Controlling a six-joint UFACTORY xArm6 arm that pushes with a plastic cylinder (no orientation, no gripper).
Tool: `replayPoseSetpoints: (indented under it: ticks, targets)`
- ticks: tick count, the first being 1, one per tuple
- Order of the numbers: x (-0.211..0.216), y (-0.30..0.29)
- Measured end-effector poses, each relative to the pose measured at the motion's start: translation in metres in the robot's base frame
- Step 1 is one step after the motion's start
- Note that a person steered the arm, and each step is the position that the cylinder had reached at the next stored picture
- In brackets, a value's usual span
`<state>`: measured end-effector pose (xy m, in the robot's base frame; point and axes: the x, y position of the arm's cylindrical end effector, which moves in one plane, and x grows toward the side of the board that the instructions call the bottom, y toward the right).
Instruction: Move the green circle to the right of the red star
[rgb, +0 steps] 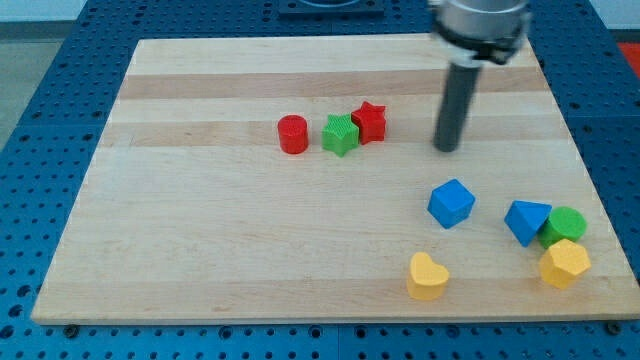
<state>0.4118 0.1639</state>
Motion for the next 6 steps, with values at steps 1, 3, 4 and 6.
replayPoseSetpoints:
  ticks: [1, 3, 4, 6]
  targets:
    - [-0.007, 0.075]
    - [0.029, 0.181]
    - [0.09, 0.176]
    - [0.201, 0.123]
